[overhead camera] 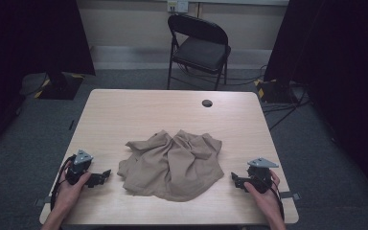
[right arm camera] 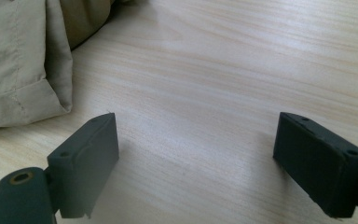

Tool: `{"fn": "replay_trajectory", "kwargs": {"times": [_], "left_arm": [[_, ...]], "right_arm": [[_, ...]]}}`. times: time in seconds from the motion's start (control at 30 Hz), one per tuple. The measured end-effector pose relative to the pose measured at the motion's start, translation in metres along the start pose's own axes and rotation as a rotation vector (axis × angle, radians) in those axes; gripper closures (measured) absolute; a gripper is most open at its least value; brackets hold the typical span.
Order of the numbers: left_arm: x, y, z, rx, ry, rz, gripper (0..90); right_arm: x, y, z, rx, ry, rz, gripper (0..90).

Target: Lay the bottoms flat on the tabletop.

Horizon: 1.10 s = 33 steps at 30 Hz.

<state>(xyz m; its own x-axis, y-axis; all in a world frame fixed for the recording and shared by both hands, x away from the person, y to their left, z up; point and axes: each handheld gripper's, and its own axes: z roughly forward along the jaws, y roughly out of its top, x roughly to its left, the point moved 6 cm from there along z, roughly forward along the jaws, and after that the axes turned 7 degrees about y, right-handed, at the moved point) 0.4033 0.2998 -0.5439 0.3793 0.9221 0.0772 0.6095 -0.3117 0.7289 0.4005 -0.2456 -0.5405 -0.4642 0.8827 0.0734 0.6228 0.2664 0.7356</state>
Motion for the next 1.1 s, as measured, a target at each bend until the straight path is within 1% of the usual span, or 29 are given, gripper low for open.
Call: {"fn": "replay_trajectory", "kwargs": {"times": [0.07, 0.23, 0.27, 0.3, 0.33, 0.37, 0.4, 0.5, 0.53, 0.57, 0.6, 0.63, 0.67, 0.73, 0.77, 0.8, 0.83, 0.9, 0.93, 0.97, 1.0, 1.03, 1.07, 1.1], "left_arm": [[0.0, 0.0, 0.0, 0.001, 0.0, 0.006, 6.4], [0.0, 0.0, 0.0, 0.002, 0.0, 0.005, 6.1], [0.0, 0.0, 0.0, 0.004, -0.001, 0.01, 5.7], [0.0, 0.0, 0.0, 0.004, -0.001, 0.01, 5.3], [0.0, 0.0, 0.0, 0.004, -0.003, 0.008, 5.1], [0.0, 0.0, 0.0, 0.004, -0.003, 0.008, 5.1], [0.0, 0.0, 0.001, 0.001, -0.003, 0.002, 5.1], [0.0, 0.0, 0.0, 0.002, 0.003, 0.007, 5.1], [0.0, 0.0, 0.0, 0.002, 0.004, 0.007, 5.1], [0.0, 0.0, 0.0, 0.002, 0.004, 0.007, 5.1], [0.0, 0.0, 0.0, 0.002, 0.004, 0.007, 5.1], [0.0, 0.0, 0.0, 0.002, 0.004, 0.007, 5.1], [0.0, 0.0, 0.0, 0.002, 0.004, 0.007, 5.1], [0.0, 0.0, 0.0, 0.002, 0.004, 0.006, 5.1], [0.0, 0.0, 0.0, 0.002, 0.004, 0.006, 5.1], [0.0, 0.0, 0.0, 0.002, 0.004, 0.005, 5.1], [0.0, 0.0, 0.0, 0.002, 0.004, 0.007, 5.1], [0.0, 0.0, 0.0, 0.002, 0.004, 0.006, 5.1], [0.0, 0.0, 0.0, 0.002, 0.004, 0.006, 5.1], [0.0, 0.0, 0.0, 0.002, 0.004, 0.006, 5.1], [0.0, 0.0, 0.0, 0.002, 0.004, 0.005, 5.1], [0.0, 0.0, 0.0, 0.002, 0.004, 0.005, 5.1], [0.0, 0.0, 0.0, 0.002, 0.004, 0.006, 5.1], [0.0, 0.0, 0.0, 0.002, 0.004, 0.006, 5.1]], "right_arm": [[0.0, 0.0, 0.0, 0.0, 0.0, 0.0, 13.2], [0.0, 0.0, 0.0, 0.001, 0.002, -0.004, 13.5], [0.0, 0.001, 0.0, 0.015, 0.006, -0.007, 14.3], [0.0, 0.001, 0.0, 0.015, 0.006, -0.007, 14.3], [0.0, 0.003, 0.0, 0.027, 0.018, -0.019, 16.3], [0.0, 0.003, 0.0, 0.027, 0.018, -0.019, 16.3], [0.003, 0.006, 0.001, 0.03, 0.031, -0.022, 17.8], [0.006, 0.011, 0.001, 0.02, 0.036, -0.031, 18.3], [0.009, 0.018, 0.0, -0.007, 0.05, -0.028, 20.3], [0.009, 0.018, 0.0, -0.007, 0.05, -0.028, 20.3], [0.013, 0.026, -0.003, -0.035, 0.067, -0.03, 20.9], [0.013, 0.026, -0.003, -0.035, 0.067, -0.03, 20.9], [0.015, 0.03, -0.005, -0.046, 0.079, -0.033, 21.0], [0.021, 0.04, -0.008, -0.06, 0.108, -0.046, 21.5], [0.023, 0.045, -0.01, -0.073, 0.121, -0.043, 22.2], [0.028, 0.054, -0.009, -0.09, 0.151, -0.038, 22.3], [0.028, 0.054, -0.009, -0.09, 0.151, -0.038, 22.3], [0.036, 0.067, -0.005, -0.098, 0.18, -0.046, 22.2], [0.043, 0.078, -0.001, -0.108, 0.198, -0.066, 21.7], [0.043, 0.078, -0.001, -0.108, 0.198, -0.066, 21.7], [0.046, 0.082, 0.001, -0.112, 0.204, -0.069, 21.8], [0.051, 0.09, 0.003, -0.129, 0.217, -0.081, 22.3], [0.06, 0.1, 0.005, -0.16, 0.233, -0.088, 22.6], [0.06, 0.1, 0.005, -0.16, 0.233, -0.088, 22.6]]}}
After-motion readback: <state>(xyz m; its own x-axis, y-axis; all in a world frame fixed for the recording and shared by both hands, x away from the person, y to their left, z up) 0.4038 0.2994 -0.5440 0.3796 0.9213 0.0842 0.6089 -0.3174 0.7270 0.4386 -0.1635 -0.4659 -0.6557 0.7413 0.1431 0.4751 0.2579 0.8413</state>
